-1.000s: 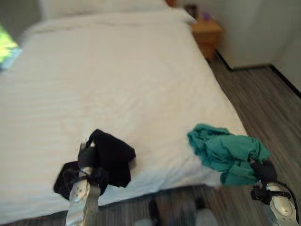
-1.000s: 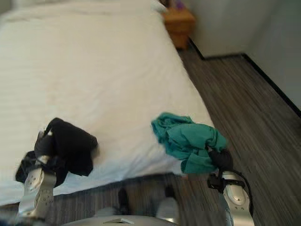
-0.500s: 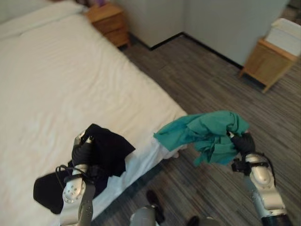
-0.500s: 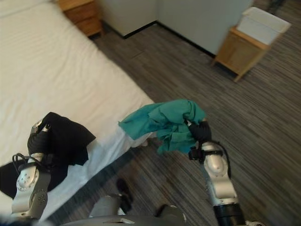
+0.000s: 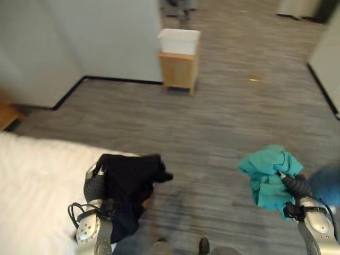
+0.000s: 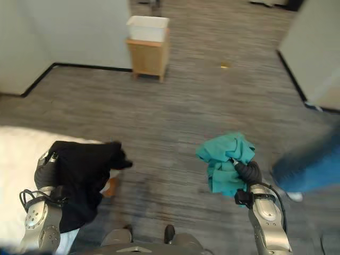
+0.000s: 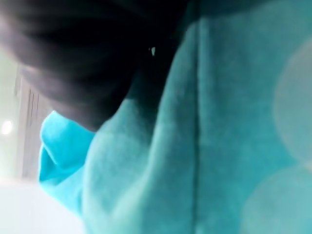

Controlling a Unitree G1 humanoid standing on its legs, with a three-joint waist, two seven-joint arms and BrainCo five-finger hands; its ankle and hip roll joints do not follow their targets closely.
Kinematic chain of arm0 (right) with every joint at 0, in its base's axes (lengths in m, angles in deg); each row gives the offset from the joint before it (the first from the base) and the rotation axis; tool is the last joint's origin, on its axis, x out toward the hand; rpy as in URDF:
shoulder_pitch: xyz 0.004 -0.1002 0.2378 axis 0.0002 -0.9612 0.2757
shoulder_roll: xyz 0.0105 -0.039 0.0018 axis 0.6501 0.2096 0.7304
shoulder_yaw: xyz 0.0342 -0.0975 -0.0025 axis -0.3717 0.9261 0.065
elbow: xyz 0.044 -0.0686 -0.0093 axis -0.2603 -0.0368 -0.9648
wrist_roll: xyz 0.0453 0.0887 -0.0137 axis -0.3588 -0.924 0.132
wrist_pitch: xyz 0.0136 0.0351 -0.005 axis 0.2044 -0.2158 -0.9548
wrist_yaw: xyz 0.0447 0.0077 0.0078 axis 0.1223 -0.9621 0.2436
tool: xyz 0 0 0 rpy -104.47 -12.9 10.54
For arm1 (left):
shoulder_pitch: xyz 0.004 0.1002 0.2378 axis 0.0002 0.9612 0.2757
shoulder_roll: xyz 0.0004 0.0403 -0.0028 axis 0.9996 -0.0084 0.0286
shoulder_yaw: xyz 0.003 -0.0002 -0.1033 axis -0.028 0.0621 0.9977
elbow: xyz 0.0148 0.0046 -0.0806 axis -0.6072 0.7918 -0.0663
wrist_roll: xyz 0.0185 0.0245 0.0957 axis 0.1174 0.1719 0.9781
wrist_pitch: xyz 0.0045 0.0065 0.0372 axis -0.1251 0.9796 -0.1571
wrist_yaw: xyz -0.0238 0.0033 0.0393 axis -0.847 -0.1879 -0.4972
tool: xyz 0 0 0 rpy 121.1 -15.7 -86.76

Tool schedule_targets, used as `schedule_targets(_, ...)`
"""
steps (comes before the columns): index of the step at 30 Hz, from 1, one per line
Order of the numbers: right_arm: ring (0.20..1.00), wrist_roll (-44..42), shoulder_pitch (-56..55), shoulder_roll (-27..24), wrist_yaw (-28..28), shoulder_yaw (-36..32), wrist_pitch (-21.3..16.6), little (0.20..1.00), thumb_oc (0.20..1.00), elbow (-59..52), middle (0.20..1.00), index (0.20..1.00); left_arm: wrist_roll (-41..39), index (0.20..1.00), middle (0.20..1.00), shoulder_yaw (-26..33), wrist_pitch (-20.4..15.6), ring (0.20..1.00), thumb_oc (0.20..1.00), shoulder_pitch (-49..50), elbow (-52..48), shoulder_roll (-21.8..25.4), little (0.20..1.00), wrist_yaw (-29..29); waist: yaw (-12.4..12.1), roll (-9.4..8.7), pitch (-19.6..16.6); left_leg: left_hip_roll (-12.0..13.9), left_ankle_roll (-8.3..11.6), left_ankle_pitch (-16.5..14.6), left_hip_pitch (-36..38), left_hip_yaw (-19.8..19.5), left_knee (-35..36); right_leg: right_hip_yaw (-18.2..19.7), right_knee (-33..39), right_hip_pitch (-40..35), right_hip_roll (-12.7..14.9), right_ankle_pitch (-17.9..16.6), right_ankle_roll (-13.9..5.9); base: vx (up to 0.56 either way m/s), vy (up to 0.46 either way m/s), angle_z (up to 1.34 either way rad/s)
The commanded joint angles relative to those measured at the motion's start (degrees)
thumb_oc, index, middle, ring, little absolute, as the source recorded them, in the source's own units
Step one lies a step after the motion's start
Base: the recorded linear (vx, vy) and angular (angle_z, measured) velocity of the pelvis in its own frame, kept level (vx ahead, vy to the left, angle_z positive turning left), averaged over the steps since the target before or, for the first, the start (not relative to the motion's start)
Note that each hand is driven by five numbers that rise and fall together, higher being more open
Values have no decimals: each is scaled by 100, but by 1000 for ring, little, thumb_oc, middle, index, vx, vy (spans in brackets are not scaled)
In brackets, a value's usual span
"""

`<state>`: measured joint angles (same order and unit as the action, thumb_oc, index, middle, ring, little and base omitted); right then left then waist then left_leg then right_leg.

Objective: Pick up bed clothes into laundry basket.

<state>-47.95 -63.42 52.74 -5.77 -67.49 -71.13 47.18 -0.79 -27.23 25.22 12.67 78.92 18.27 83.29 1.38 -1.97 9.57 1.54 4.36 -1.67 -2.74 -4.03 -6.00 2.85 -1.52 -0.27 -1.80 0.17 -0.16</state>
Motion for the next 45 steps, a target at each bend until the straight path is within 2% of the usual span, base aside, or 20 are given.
schedule_targets(1,200,-420,278,125,-4,-135,-327,200,200,-310,200,200,105,200,200,-22,-388,200,200,-246,-240,468,200,9,87,-19,-256,177,-196,182,258,364,451,-302,-39,-166,597,130,-480,2,160,-35)
schedule_targets(3,200,-832,161,403,-101,-73,-336,200,200,-448,200,200,150,200,200,-185,-364,200,200,-300,-219,551,200,47,324,18,-402,150,-261,120,445,602,620,-100,56,-135,601,71,-542,35,168,-68)
schedule_targets(7,200,-736,133,394,-154,0,-285,200,200,-456,200,200,158,200,200,-272,-347,200,200,-376,-120,540,200,31,387,-2,-455,112,-311,80,531,730,682,39,33,-121,615,64,-566,12,81,-55)
schedule_targets(8,200,-833,155,406,-163,25,-246,200,200,-481,200,200,119,200,200,-456,-303,200,200,-460,-81,474,200,-23,500,-34,-502,48,-364,40,612,874,730,169,-6,-85,644,27,-615,-1,93,-8)
schedule_targets(16,200,-732,230,432,-115,-72,-250,200,200,-408,200,200,154,200,200,-513,-196,200,200,-260,-24,464,200,-175,466,-17,-595,-37,-454,-27,750,953,784,263,33,-157,693,8,-672,17,48,-7)
schedule_targets(23,200,-674,151,445,-132,-70,-241,200,200,-418,200,200,163,200,200,-432,-194,200,200,-185,-30,433,200,-175,409,-12,-638,-45,-460,-15,826,892,833,201,67,-258,697,37,-659,5,3,-1)
schedule_targets(24,200,-1575,687,118,-287,690,-109,200,200,681,200,200,77,200,200,-1171,230,200,200,-681,942,603,200,219,-433,-245,188,1009,217,673,47,338,-1286,-1341,-162,-63,1137,-59,-614,-1,-93,3)
schedule_targets(25,200,-1538,638,53,-265,640,-104,200,200,715,200,200,56,200,200,-1208,245,200,200,-718,914,587,200,188,-435,-273,255,1016,220,763,-138,289,-1660,-1434,-127,-159,1129,-14,-541,16,-164,-2)
schedule_targets(26,200,-1541,584,17,-237,603,-89,200,200,788,200,200,46,200,200,-1262,261,200,200,-733,871,562,200,169,-403,-297,292,1080,205,839,-243,403,-1808,-1496,-92,-238,1124,40,-483,46,-226,-9)
schedule_targets(28,200,-1530,479,-7,-187,527,-41,200,200,878,200,200,14,200,200,-1374,285,200,200,-785,795,498,200,121,-319,-284,278,1226,214,826,-381,837,-1550,-1666,10,-398,1116,130,-463,79,-120,40)
schedule_targets(29,200,-1582,415,30,-191,456,-39,200,200,924,200,200,-1,200,200,-1473,290,200,200,-841,810,459,200,71,-297,-262,238,1211,199,763,-420,1113,-1165,-1761,49,-481,1144,179,-489,131,-35,77)
schedule_targets(30,200,-1495,349,-10,-201,381,-14,200,200,883,200,200,72,200,200,-1553,296,200,200,-894,863,468,200,30,-284,-218,143,997,166,582,-430,1351,-536,-1842,99,-519,1107,229,-532,148,3,56)
schedule_targets(31,200,-1410,342,-21,-153,383,-42,200,200,918,200,200,145,200,200,-1628,269,200,200,-934,902,486,200,63,-319,-206,116,841,131,533,-337,1241,-375,-1771,-2,-462,1122,295,-551,137,22,27)
schedule_targets(32,200,-1372,356,-22,-121,343,-33,200,200,918,200,200,211,200,200,-1650,283,200,200,-985,944,485,200,61,-305,-196,106,793,148,559,-390,1184,-448,-1760,-52,-450,1132,303,-536,102,51,31)
schedule_targets(34,200,-1349,434,55,-66,345,-49,200,200,985,200,200,285,200,200,-1668,304,200,200,-1041,975,531,200,119,-264,-154,12,678,114,438,-144,1099,-68,-1718,-62,-439,1130,298,-582,124,86,3)
schedule_targets(35,200,-1408,499,165,-40,303,-96,200,200,995,200,200,301,200,200,-1612,279,200,200,-1057,909,588,200,110,-224,-119,-67,637,65,421,69,1184,189,-1730,-60,-463,1142,293,-610,117,89,-37)
schedule_targets(45,200,-1183,948,48,-102,633,-17,200,200,806,200,200,366,200,200,-1294,185,200,200,-1104,787,756,200,276,-384,-113,-237,502,-64,387,467,1231,623,-1705,6,-547,1232,239,-715,53,58,-6)
